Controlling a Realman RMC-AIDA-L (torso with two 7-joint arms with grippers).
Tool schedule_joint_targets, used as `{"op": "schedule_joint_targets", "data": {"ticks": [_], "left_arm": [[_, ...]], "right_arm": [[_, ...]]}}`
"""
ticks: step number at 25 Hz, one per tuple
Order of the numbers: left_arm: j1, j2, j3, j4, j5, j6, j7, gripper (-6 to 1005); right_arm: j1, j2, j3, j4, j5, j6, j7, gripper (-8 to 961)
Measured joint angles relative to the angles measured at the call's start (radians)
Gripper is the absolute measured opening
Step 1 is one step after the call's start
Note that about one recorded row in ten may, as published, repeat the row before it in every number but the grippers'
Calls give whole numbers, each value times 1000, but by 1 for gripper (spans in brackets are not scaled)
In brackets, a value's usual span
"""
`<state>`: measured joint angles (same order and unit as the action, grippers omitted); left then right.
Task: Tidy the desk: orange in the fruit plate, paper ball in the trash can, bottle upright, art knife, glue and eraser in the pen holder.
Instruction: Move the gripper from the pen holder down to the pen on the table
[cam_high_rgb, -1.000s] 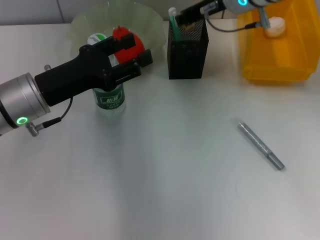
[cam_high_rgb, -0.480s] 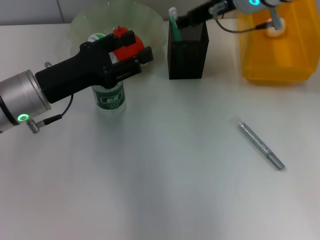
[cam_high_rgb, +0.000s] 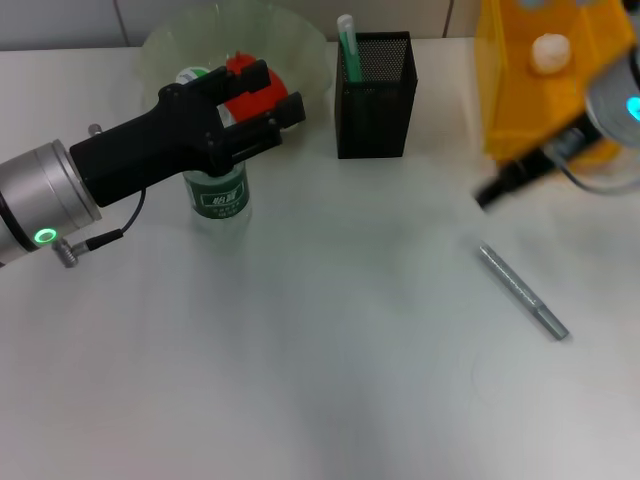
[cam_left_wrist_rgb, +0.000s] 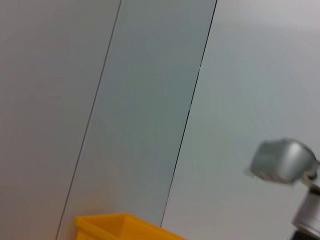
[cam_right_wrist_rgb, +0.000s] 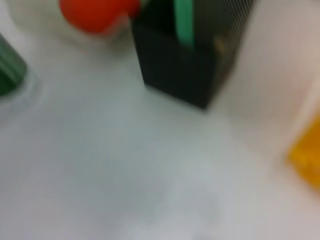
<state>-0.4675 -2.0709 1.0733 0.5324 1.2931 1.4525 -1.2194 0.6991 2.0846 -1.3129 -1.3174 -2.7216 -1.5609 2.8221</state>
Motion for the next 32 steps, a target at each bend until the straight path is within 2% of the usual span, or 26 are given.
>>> {"op": "schedule_joint_targets", "data": {"ticks": [4, 8, 14, 32], "left_arm": [[-3, 0, 4, 0, 0, 0, 0, 685], [-5, 0, 5, 0, 0, 0, 0, 685], [-5, 0, 4, 0, 0, -2, 0, 685], [-5, 0, 5, 0, 0, -3, 0, 686]], "right_arm": [[-46, 2, -5, 13, -8, -39, -9, 593], [-48, 2, -28, 46, -8, -30, -11, 593], [-25, 2, -84, 131, -8, 29, -11, 592], [22, 3, -116, 257, 4, 93, -12, 445]]}}
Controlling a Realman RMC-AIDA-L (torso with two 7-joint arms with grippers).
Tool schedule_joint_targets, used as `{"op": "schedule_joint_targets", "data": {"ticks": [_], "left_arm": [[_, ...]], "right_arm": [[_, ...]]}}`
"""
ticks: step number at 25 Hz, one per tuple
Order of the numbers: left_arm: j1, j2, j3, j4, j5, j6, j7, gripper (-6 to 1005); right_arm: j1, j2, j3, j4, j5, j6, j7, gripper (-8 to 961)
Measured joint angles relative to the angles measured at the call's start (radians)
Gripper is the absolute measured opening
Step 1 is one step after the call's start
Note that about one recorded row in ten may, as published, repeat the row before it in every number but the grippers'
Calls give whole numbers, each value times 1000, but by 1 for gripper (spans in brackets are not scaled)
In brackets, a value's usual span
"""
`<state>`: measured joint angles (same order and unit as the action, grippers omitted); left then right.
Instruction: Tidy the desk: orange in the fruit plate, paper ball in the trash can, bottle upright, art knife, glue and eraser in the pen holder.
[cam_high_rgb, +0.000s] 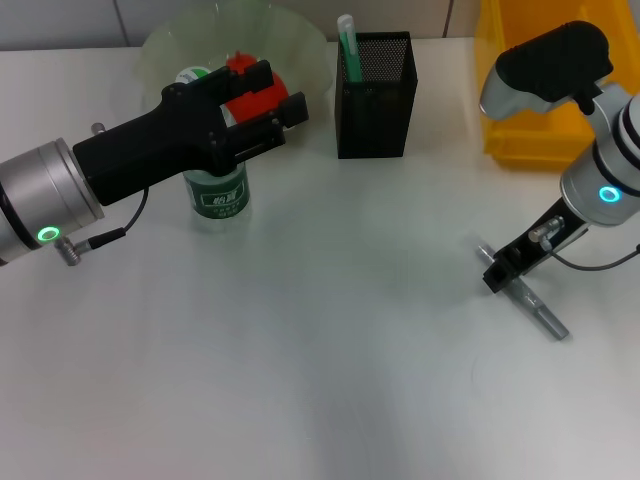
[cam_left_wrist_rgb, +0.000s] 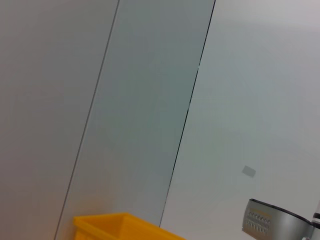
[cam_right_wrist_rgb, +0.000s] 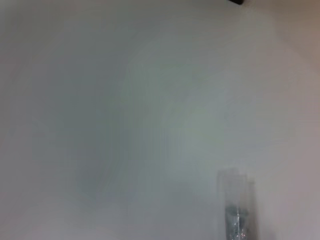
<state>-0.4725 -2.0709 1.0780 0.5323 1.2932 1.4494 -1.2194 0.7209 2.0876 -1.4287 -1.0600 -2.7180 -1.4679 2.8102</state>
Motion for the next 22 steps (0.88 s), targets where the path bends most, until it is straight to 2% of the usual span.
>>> {"op": "schedule_joint_targets", "data": {"ticks": [22], "left_arm": [[-1, 0, -2, 0, 0, 6, 0, 686]], "right_arm": [[15, -3, 11, 38, 0, 11, 0, 244]]}}
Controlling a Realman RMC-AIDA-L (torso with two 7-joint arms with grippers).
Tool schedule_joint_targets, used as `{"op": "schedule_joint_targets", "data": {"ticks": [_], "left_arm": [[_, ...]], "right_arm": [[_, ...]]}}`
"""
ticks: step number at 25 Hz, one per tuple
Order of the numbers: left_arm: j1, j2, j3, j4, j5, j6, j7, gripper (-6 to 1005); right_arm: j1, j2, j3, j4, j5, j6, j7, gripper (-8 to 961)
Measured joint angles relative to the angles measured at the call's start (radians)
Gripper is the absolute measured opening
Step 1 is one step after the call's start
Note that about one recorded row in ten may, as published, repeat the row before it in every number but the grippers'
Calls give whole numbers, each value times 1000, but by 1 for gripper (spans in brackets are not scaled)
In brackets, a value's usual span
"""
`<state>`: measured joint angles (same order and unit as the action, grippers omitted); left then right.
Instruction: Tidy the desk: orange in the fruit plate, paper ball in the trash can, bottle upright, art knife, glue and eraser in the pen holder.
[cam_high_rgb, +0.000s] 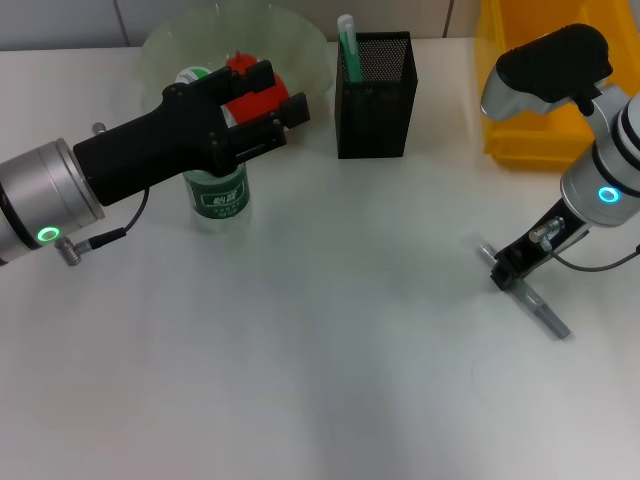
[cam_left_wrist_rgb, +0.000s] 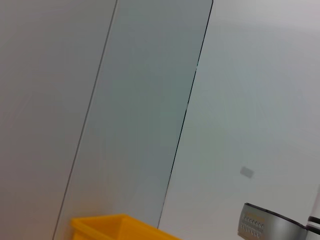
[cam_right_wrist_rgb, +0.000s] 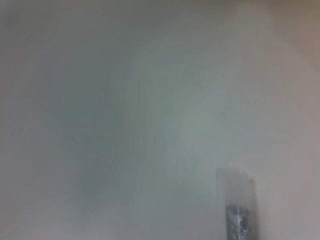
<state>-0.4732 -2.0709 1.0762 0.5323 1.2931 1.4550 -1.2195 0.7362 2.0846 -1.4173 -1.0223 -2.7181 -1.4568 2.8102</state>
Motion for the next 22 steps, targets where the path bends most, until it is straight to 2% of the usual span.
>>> {"op": "schedule_joint_targets", "data": {"ticks": [8, 11, 12, 16, 19, 20, 22], "left_arm": [[-1, 0, -2, 0, 0, 0, 0, 687], [-1, 0, -5, 0, 0, 1, 0, 687], [-1, 0, -5, 0, 0, 1, 0, 687], [-1, 0, -6, 0, 0, 1, 0, 687], [0, 0, -6, 0, 0, 1, 0, 687], [1, 0, -6, 0, 0, 1, 0, 687], [1, 0, -6, 1, -1, 2, 0, 687]], "right_arm": [[0, -1, 13, -25, 0, 5, 0, 186], [-24, -1, 52, -98, 6, 15, -4, 175], [-54, -1, 82, -167, 47, 34, -28, 175], [-103, -1, 150, -259, 169, 90, -106, 174], [-126, 0, 198, -286, 250, 140, -161, 173], [-143, 0, 234, -292, 325, 205, -216, 173], [-151, -1, 241, -285, 362, 246, -246, 173]]}}
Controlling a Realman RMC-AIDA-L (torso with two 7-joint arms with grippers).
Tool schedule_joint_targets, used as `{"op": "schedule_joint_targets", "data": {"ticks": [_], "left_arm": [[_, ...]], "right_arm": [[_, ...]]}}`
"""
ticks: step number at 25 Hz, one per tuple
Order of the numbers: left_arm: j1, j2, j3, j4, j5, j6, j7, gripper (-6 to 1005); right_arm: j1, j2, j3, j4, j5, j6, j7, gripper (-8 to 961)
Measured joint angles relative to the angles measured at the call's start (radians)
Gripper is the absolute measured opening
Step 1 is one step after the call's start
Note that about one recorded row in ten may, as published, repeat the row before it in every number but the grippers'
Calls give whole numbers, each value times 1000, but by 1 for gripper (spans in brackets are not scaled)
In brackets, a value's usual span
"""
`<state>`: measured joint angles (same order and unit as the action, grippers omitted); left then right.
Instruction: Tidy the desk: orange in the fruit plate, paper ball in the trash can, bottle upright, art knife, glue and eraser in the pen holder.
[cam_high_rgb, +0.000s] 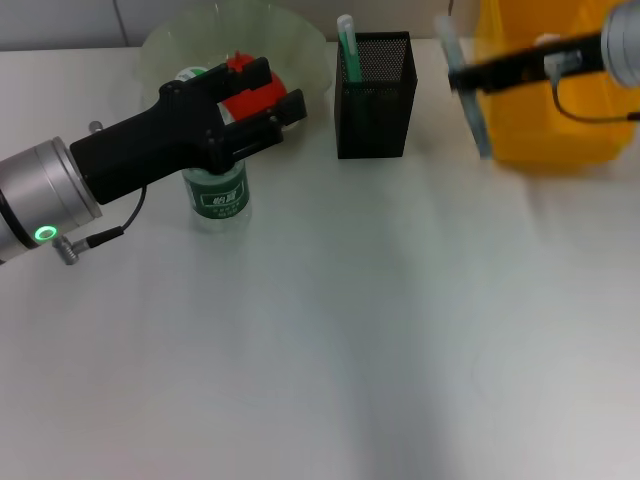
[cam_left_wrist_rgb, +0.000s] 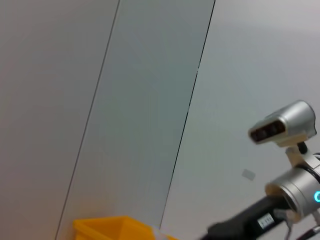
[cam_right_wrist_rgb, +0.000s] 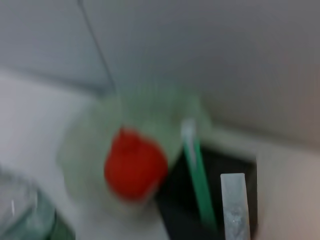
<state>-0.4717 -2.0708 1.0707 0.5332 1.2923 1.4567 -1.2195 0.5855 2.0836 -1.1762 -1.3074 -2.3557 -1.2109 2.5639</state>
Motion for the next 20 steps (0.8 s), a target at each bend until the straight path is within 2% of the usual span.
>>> {"op": "schedule_joint_targets", "data": {"ticks": [1, 2, 3, 5, 6, 7, 8, 9, 10, 11, 12, 13, 14, 16, 17, 18, 20], "left_arm": [[1, 0, 0, 1, -3, 0, 0, 687], [1, 0, 0, 1, -3, 0, 0, 687], [2, 0, 0, 2, -4, 1, 0, 687], [3, 0, -1, 3, -5, 3, 0, 687], [4, 0, -1, 3, -5, 3, 0, 687], [4, 0, -1, 3, -5, 3, 0, 687], [3, 0, -1, 3, -6, 5, 0, 687], [3, 0, -1, 2, -7, 5, 0, 687], [2, 0, -1, 2, -7, 5, 0, 687], [2, 0, -2, 2, -7, 6, 0, 687], [2, 0, -2, 3, -7, 6, 0, 687], [2, 0, -2, 3, -8, 6, 0, 687], [3, 0, -2, 4, -8, 7, 0, 687], [3, 0, -2, 4, -8, 7, 0, 687], [3, 0, -2, 4, -8, 7, 0, 687], [1, 0, -2, 3, -9, 7, 0, 687], [1, 0, -2, 2, -9, 7, 0, 687]], "right_arm": [[-12, 0, 2, 22, 65, 81, -68, 172], [-12, 0, 2, 22, 65, 81, -68, 172], [-20, 0, -1, 69, 151, 174, -166, 172], [-21, 0, -3, 101, 207, 213, -220, 172], [-16, -1, -5, 186, 359, 287, -369, 172], [-16, -1, -5, 186, 359, 287, -369, 172], [4, -3, -1, 283, 525, 321, -552, 172], [4, -3, -1, 283, 525, 321, -552, 172], [14, -3, 1, 326, 592, 327, -635, 173], [37, -3, 4, 409, 728, 331, -788, 173], [37, -3, 4, 409, 728, 331, -788, 173], [59, -3, 6, 489, 842, 333, -929, 173], [59, -3, 6, 489, 842, 333, -929, 173], [85, -2, 6, 594, 981, 335, -1130, 173], [85, -2, 6, 594, 981, 335, -1130, 173], [100, 0, 6, 662, 1081, 335, -1286, 173], [106, 0, 6, 694, 1126, 335, -1352, 173]]}}
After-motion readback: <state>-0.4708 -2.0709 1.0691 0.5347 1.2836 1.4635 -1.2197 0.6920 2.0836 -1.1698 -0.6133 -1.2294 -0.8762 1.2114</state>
